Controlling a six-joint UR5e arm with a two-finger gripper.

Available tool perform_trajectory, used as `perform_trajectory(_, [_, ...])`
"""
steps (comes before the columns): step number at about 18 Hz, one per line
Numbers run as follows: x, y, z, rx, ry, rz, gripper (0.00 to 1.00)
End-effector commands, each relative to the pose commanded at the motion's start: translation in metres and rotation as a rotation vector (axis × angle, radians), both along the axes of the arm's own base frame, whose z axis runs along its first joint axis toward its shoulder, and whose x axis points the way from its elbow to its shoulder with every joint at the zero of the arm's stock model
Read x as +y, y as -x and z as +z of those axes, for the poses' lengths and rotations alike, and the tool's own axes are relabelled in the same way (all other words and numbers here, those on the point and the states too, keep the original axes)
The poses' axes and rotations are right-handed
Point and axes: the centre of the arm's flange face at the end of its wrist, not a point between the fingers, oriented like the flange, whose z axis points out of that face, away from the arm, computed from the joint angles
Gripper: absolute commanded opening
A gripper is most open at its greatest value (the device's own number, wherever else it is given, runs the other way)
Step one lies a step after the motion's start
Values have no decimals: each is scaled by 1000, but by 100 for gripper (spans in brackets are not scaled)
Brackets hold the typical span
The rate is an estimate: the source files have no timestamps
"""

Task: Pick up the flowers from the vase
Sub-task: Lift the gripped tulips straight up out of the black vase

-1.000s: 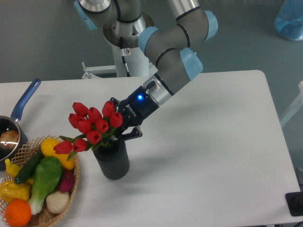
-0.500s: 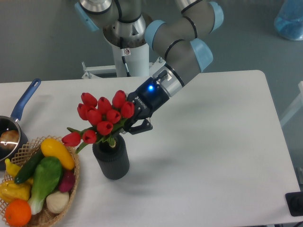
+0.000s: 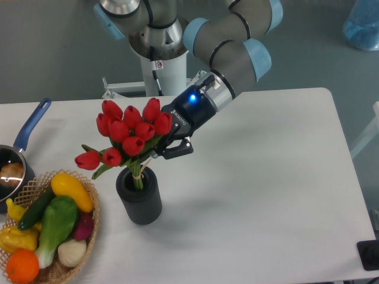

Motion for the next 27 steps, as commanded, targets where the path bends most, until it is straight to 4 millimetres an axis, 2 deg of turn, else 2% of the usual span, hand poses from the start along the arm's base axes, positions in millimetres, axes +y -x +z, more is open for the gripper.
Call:
perform_trajectory(4, [-4, -5, 18, -19, -29, 2, 32])
perform_trajectory(11, [-26, -3, 51, -12, -28, 54, 32])
perform_trajectory(23, [-43, -10, 82, -21, -32, 89, 30])
perform_trajectory(27, [-49, -1, 85, -26, -31, 111, 28])
